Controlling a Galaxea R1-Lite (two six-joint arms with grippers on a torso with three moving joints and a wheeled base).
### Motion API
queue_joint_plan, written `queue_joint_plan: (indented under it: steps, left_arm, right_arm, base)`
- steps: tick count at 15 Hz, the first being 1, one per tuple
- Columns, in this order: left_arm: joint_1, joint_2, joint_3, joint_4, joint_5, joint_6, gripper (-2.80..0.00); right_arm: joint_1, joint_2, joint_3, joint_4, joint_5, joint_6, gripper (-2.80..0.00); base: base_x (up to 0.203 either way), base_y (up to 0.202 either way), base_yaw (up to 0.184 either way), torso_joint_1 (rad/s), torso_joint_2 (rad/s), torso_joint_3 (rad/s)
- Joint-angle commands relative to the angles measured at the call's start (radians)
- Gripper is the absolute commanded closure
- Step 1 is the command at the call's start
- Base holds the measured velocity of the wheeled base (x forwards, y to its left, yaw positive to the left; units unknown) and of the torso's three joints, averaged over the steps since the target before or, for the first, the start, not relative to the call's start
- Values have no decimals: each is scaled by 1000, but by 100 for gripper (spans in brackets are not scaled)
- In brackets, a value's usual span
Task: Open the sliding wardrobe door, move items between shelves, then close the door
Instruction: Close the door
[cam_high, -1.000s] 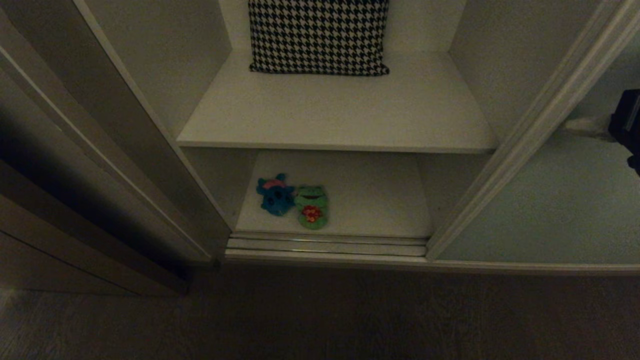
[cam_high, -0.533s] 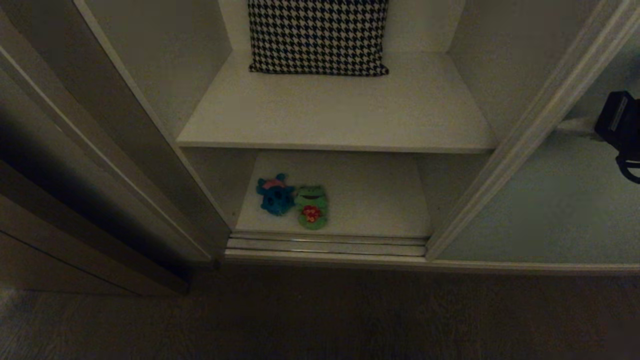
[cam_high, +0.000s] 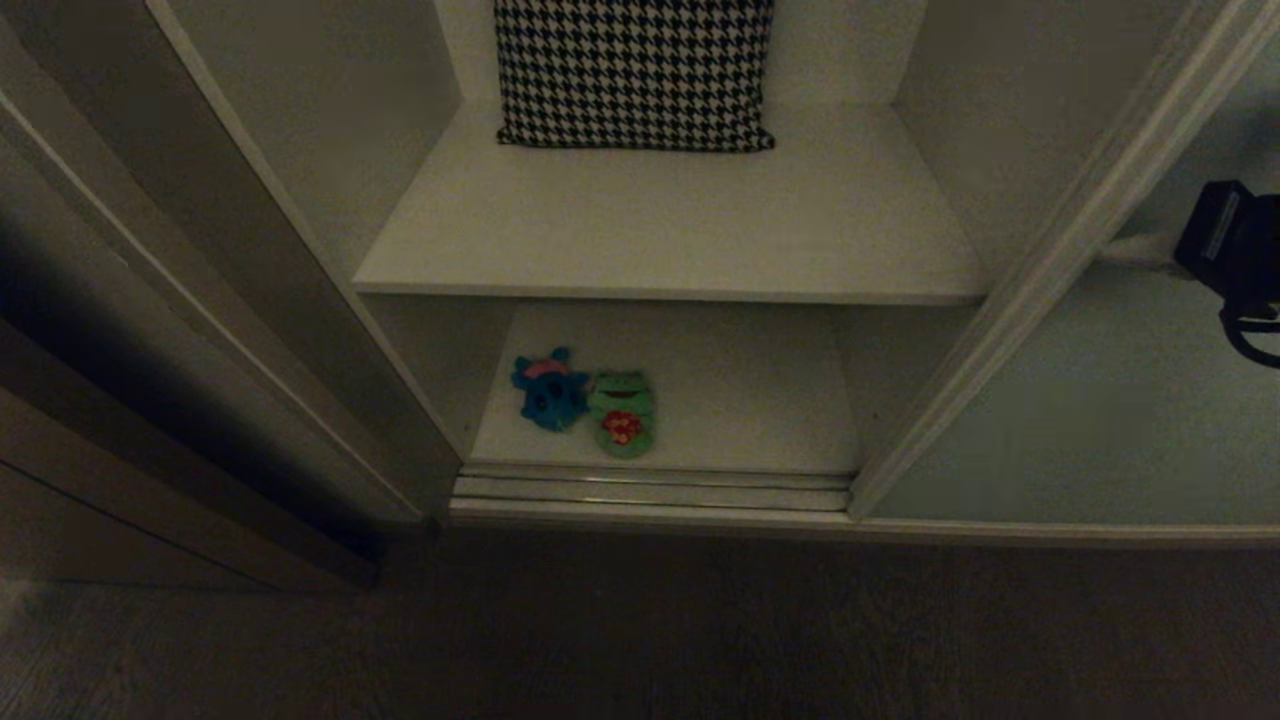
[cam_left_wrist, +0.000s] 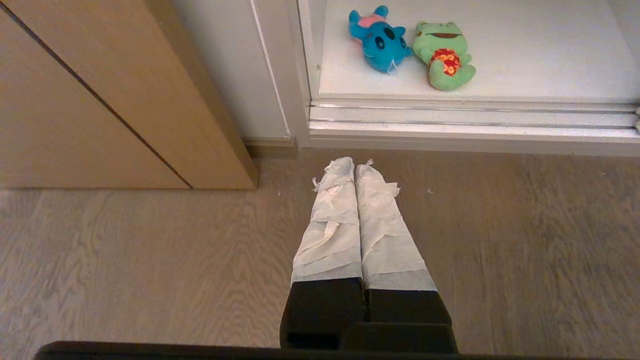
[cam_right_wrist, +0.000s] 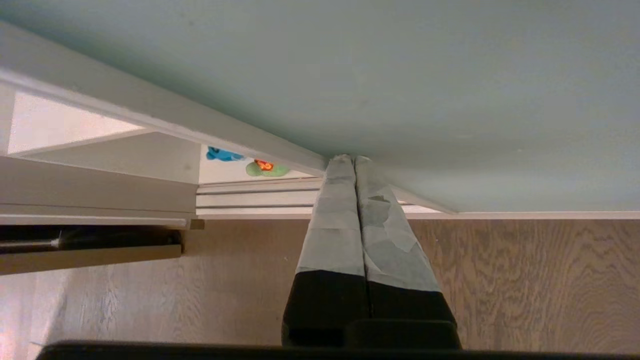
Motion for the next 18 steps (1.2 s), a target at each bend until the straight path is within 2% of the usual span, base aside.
queue_joint_plan:
  steps: [1,6,10,13,15,18]
  left_arm:
    - [1,1,0,0,0,1,0]
    - [1,1,0,0,3,1,0]
    - [1,1,0,0,0,1,0]
    - [1,1,0,0,0,1,0]
    - [0,1,0,0,0,1,0]
    - [0,1,0,0,0,1,0]
  right_arm:
    - [43,-5,2,1,8,2,0]
    - [225,16,-33,-24,-143,-3,0]
    - [435,18,-30,-67,-205,-8,0]
    - [581,-64,28,-70,-232,-25,0]
    - [615,-152,85,-60,-225,-55,0]
    - [606,-269,186,-45,-227,-79,0]
  base:
    - [0,0,0,0,0,0]
    - [0,0,0,0,0,0]
    - [0,0,0,0,0,0]
    - [0,0,0,0,0,0]
    - [0,0,0,0,0,0]
    - [0,0,0,0,0,0]
